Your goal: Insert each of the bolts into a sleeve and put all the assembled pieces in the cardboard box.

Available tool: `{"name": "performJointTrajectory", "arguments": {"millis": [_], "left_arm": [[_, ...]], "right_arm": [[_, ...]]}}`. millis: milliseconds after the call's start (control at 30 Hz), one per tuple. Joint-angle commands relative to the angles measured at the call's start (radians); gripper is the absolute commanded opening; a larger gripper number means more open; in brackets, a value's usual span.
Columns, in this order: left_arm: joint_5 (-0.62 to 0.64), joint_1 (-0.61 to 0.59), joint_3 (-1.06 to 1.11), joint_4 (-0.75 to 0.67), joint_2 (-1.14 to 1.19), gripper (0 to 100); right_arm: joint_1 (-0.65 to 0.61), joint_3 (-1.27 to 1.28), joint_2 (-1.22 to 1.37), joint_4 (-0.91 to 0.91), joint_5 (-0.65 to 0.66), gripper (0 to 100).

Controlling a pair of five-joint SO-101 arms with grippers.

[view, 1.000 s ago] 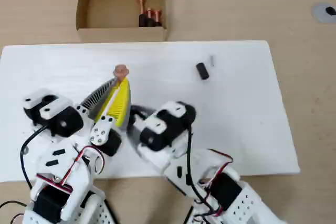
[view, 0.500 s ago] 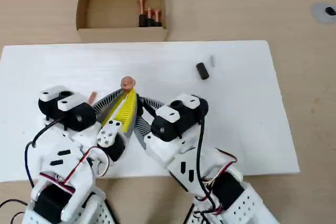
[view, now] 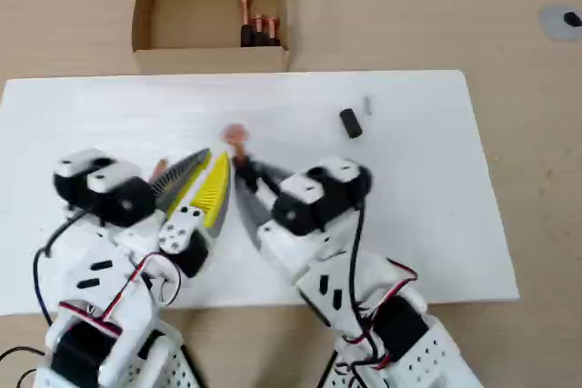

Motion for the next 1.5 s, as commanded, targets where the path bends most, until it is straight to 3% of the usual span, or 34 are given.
{"name": "performJointTrajectory", "arguments": {"millis": [0,233,500,767,967,1467], "left_arm": [[0.040,0.012,-0.084,0.061,-0.002,15],[0.041,-0.014,-0.163,0.144,-0.002,17],[0.040,-0.377,-0.167,0.187,0.018,17],[-0.107,-0.532,-0.074,0.285,0.180,17],[-0.121,-0.578,-0.054,0.285,0.274,17],[-0.121,-0.549,0.163,0.233,0.321,17]], "right_arm": [[0.025,-0.119,0.044,0.000,-0.005,0.9],[0.028,-0.271,0.278,-0.006,-0.011,0.9],[0.119,-0.568,0.651,-0.031,-0.008,0.9],[0.196,-1.082,1.148,0.023,-0.003,0.9],[0.214,-1.488,1.486,0.123,-0.005,0.9],[0.334,-2.339,2.288,0.117,-0.005,0.9]]}}
